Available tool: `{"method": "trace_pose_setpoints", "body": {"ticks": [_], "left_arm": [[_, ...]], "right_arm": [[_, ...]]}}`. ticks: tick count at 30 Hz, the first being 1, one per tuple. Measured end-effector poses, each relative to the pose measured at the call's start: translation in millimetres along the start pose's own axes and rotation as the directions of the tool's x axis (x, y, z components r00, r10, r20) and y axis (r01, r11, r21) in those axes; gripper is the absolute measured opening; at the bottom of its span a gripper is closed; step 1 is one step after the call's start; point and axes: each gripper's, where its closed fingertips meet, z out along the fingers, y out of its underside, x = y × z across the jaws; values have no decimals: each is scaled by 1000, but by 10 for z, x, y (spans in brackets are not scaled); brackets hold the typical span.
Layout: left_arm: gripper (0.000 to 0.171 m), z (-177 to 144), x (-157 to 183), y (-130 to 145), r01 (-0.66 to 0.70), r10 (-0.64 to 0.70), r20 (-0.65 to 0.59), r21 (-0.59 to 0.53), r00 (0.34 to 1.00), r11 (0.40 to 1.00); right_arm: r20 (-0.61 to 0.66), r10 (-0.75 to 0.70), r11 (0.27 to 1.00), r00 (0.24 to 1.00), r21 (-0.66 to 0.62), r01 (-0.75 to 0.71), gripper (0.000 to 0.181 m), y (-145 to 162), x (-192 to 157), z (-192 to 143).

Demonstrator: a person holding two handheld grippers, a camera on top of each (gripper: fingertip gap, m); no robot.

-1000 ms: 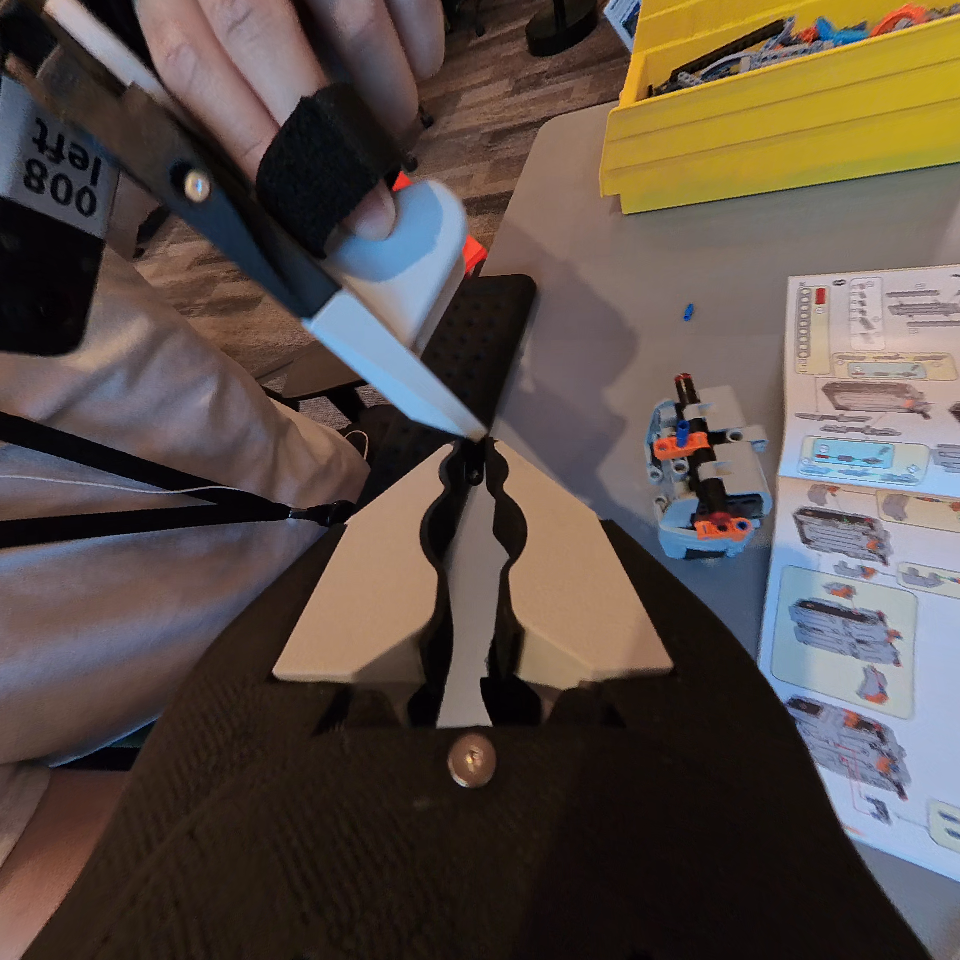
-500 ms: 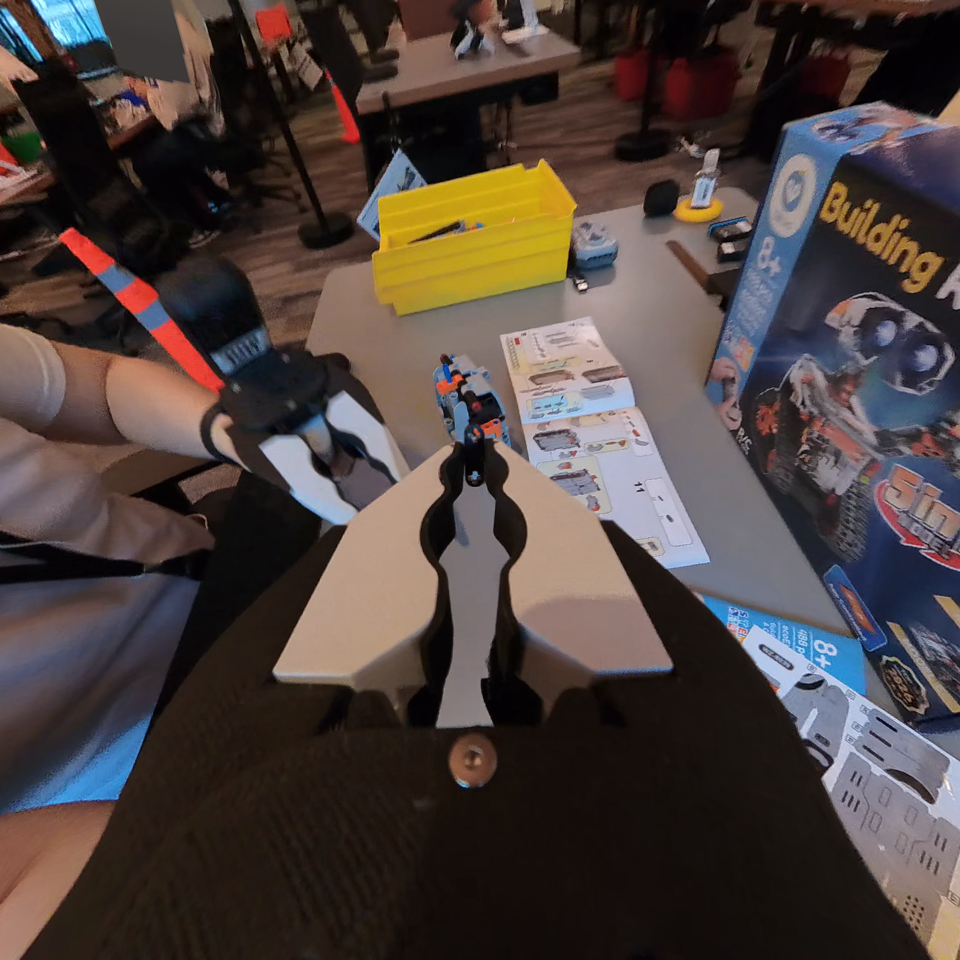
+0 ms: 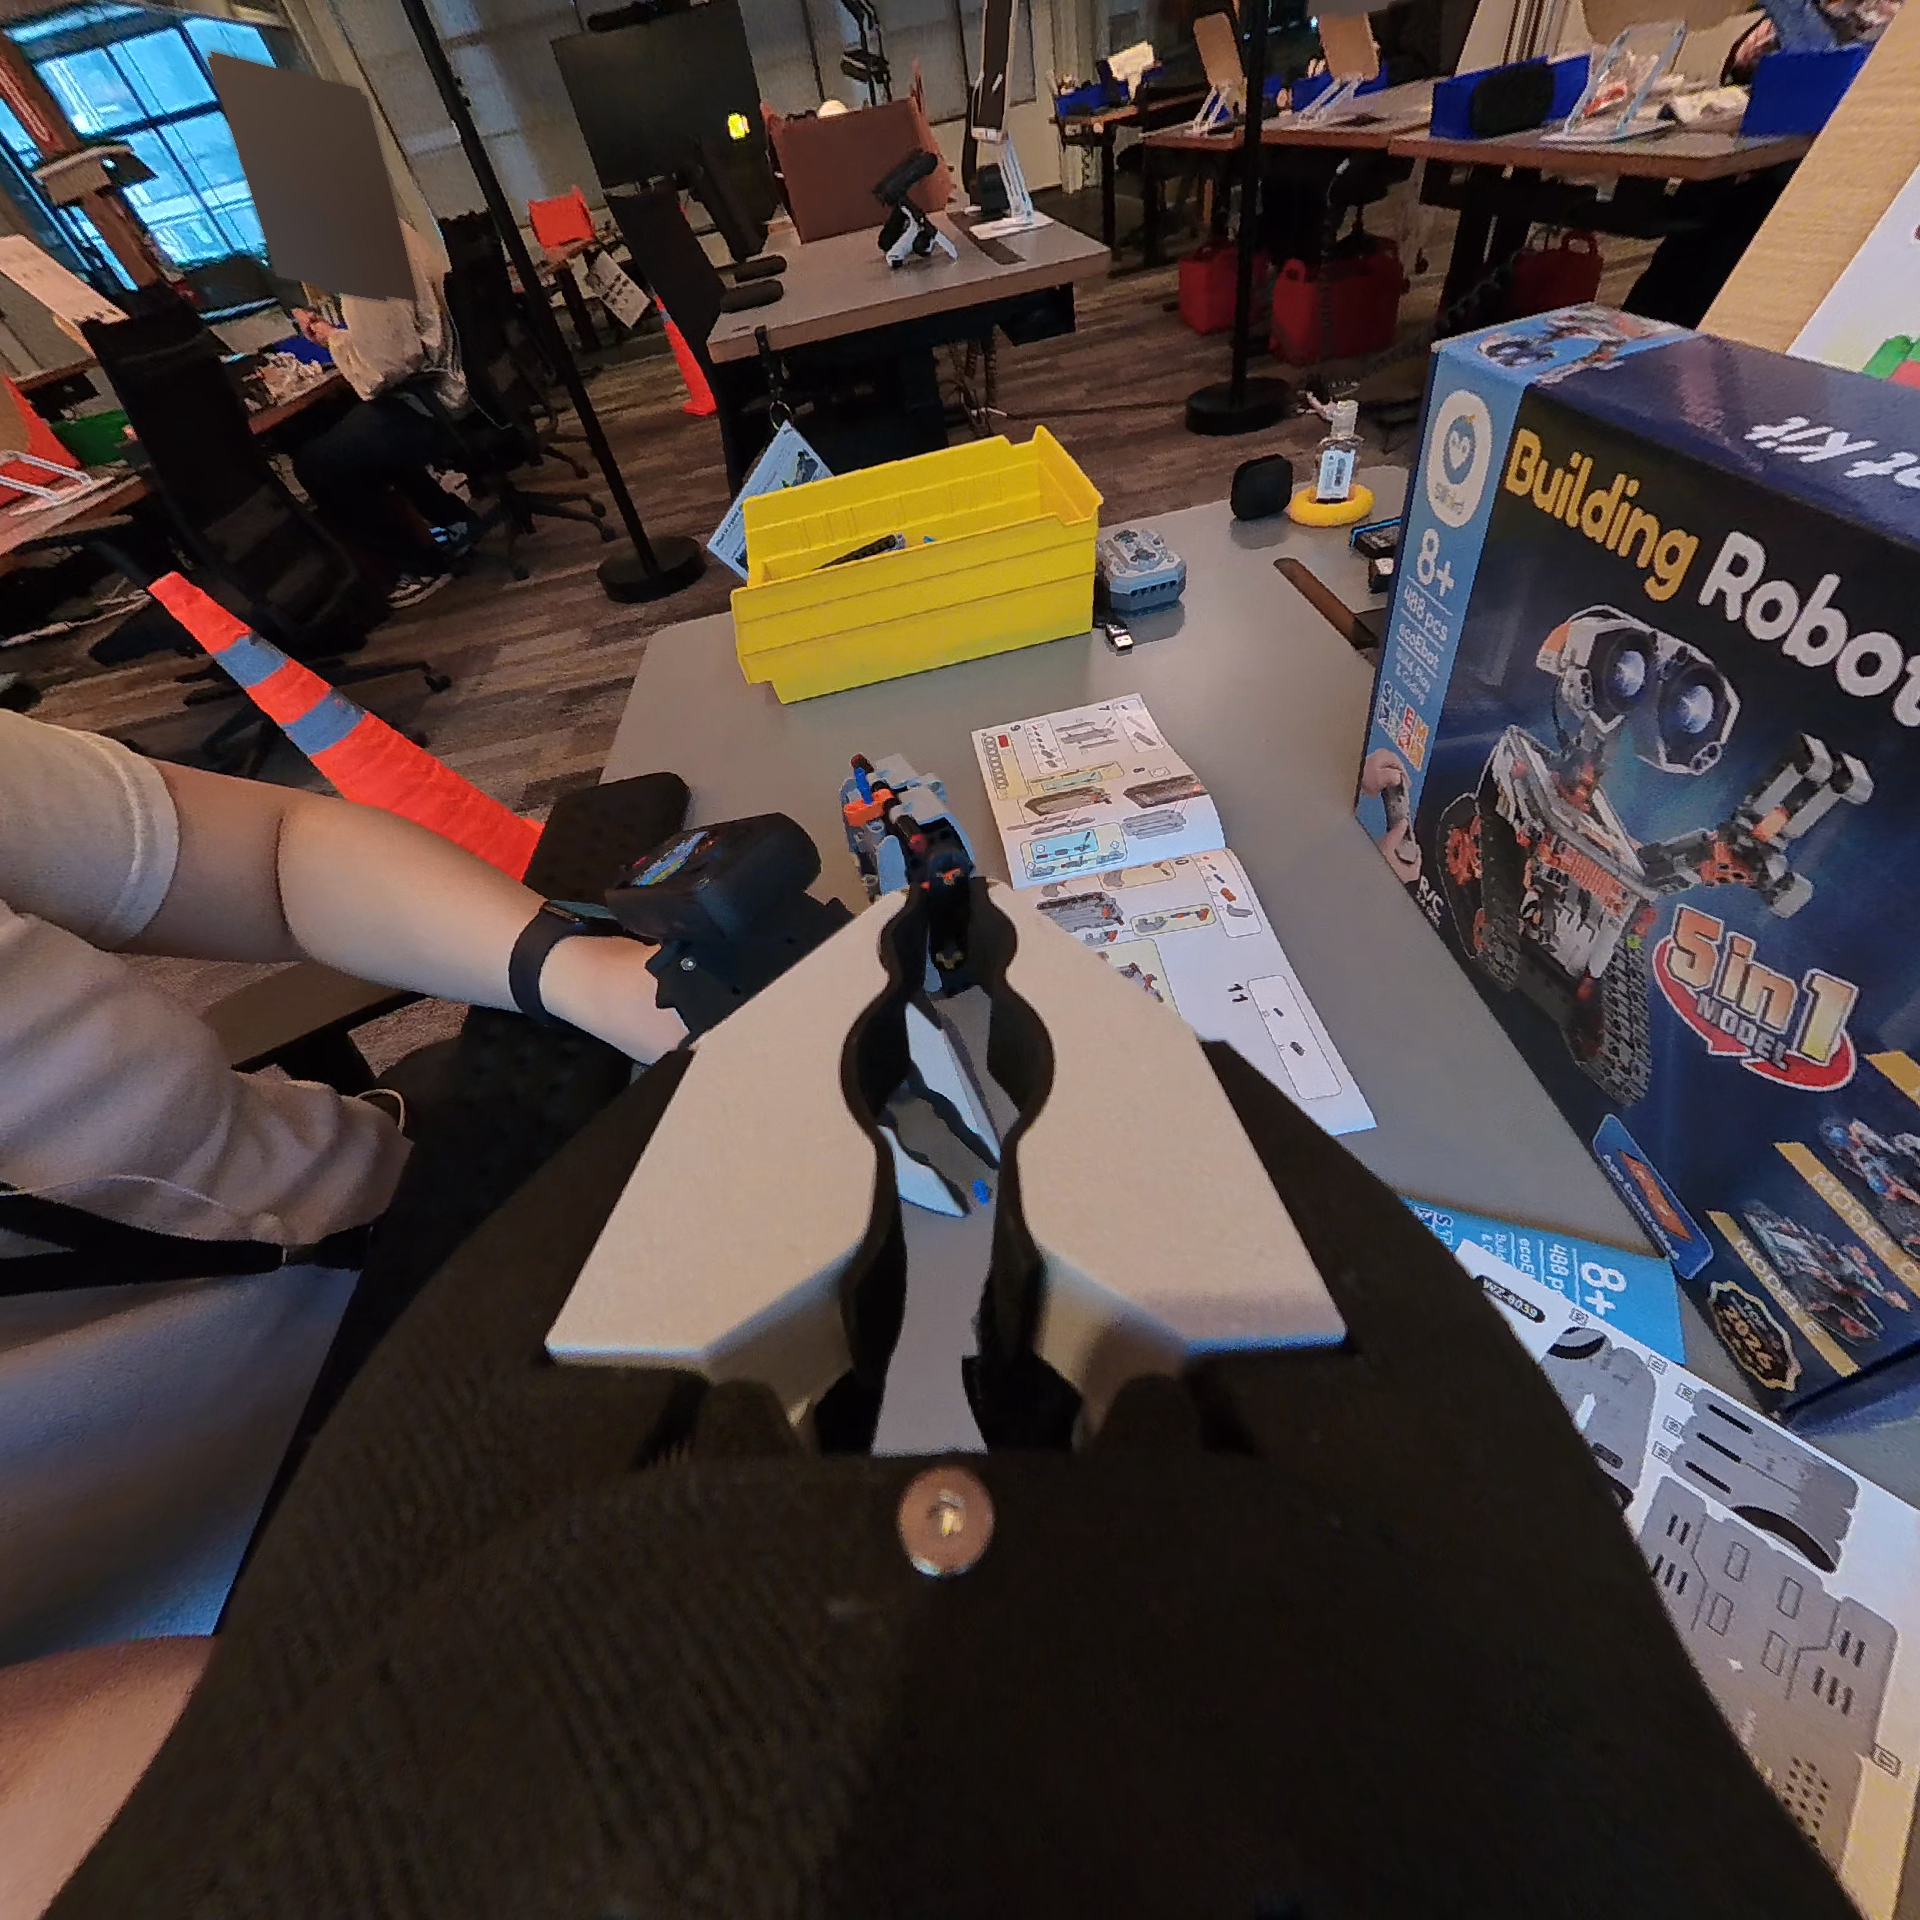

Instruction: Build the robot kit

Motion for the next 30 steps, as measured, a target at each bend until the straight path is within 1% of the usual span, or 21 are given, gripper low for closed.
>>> {"method": "trace_pose_setpoints", "body": {"ticks": [4, 6, 9, 14, 18, 20, 21, 22, 25, 27, 29, 30], "left_arm": [[14, 49, -17, -39, -24, 24, 3, 0, 1000, 1000], [14, 50, -14, -42, -32, 32, 2, 1, 999, 999], [18, 36, 11, -31, -40, 40, -10, 3, 999, 999], [15, 33, 31, -28, -56, 56, -15, 3, 998, 998], [13, 36, 26, -28, -50, 50, -18, 3, 999, 999], [12, 36, 19, -27, -53, 53, -14, 2, 998, 999], [8, 37, 7, -24, -58, 58, -6, 1, 998, 998], [4, 35, 1, -22, -66, 66, -2, 0, 998, 998], [3, -35, 42, 17, -75, 75, -18, -21, 997, 997], [3, -192, 133, 13, -57, 55, -54, -32, 997, 998], [3, -416, 263, -28, -32, 29, -110, -29, 993, 999], [3, -530, 307, -21, -29, 23, -134, -49, 991, 998]], "right_arm": [[9, 2, 1000, 1000, -19, -2, 7, 33, 3, 52], [7, 2, 1000, 1000, -28, -2, 7, 53, 9, 58], [-3, 8, 1000, 1000, -29, -8, 7, 65, 34, 39], [-12, 17, 1000, 1000, -10, -17, 7, 52, 54, -8], [-21, 40, 998, 999, -51, -41, 7, 150, 84, -6], [-24, 69, 991, 997, -111, -71, 7, 291, 107, 16], [-19, 92, 982, 996, -167, -94, 7, 419, 109, 39], [-30, 107, 964, 994, -240, -111, 7, 583, 134, 69], [-88, 78, 877, 993, -468, -111, 8, 1133, 306, 199], [-74, 46, 808, 996, -583, -80, 8, 1427, 354, 304], [-49, 23, 755, 999, -653, -49, 8, 1602, 357, 393], [-45, 6, 730, 999, -682, -35, 8, 1667, 367, 421]]}}
